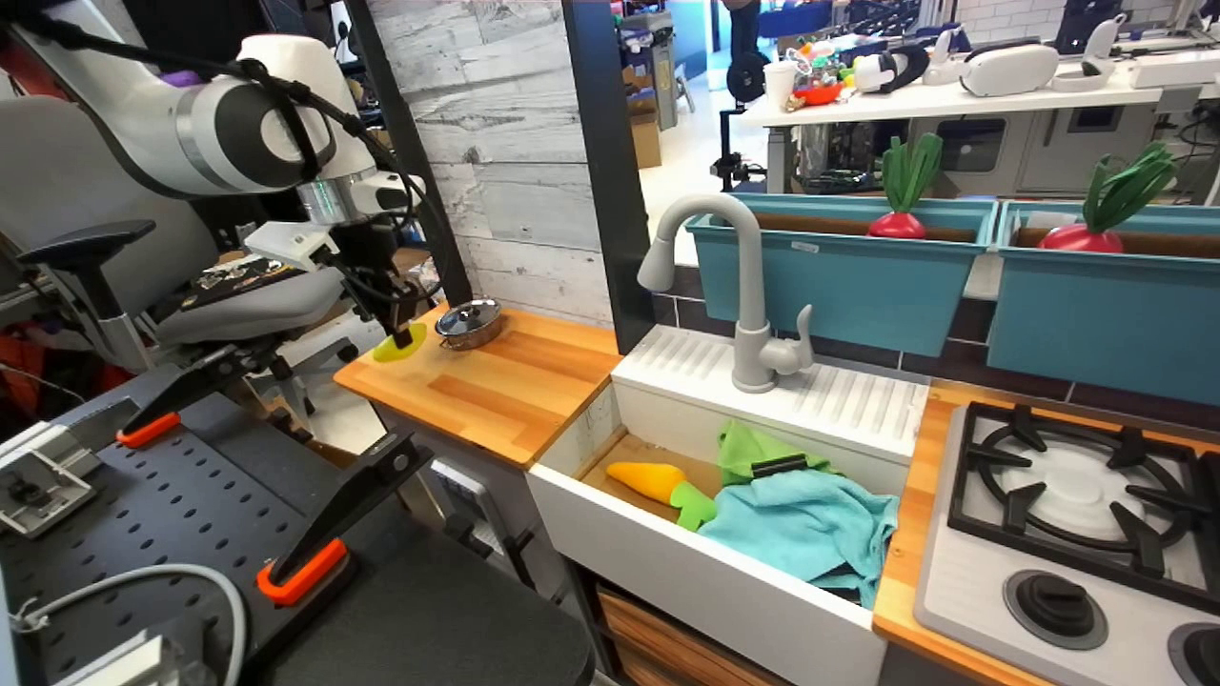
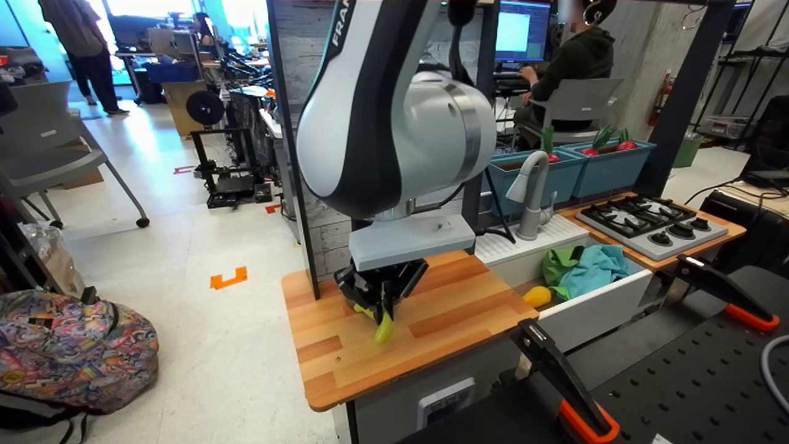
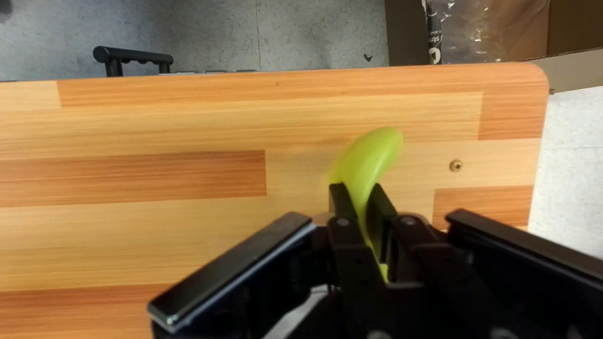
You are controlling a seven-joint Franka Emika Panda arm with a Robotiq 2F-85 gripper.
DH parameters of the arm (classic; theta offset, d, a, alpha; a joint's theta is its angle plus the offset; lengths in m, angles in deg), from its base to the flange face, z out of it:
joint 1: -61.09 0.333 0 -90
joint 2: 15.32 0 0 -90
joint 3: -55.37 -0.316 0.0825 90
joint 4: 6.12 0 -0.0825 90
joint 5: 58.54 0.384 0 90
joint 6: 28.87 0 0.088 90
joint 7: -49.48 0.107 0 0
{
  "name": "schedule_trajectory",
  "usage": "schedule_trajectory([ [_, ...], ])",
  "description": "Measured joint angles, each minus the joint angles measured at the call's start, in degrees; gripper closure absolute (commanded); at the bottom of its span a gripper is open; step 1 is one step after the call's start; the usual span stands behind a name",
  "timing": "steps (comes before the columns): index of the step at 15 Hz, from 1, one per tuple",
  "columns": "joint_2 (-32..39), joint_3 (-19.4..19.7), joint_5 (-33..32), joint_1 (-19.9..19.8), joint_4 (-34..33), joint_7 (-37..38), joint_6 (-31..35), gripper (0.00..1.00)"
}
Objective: Move the banana plush toy
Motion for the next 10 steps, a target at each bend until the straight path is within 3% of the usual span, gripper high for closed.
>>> schedule_trajectory([
  [3, 2.4, -0.4, 0.0, 0.1, -2.5, -0.2, 0.0, 0.97],
  [4, 3.1, -0.4, 0.0, 0.2, -3.2, -0.2, 0.0, 0.83],
  [5, 3.7, -0.4, 0.0, 0.3, -4.0, -0.2, -0.1, 0.61],
  [7, 4.8, -0.4, 0.0, 0.4, -5.4, -0.2, -0.8, 0.57],
  [10, 5.4, -0.3, 0.0, 0.4, -6.7, -0.2, -2.6, 0.37],
])
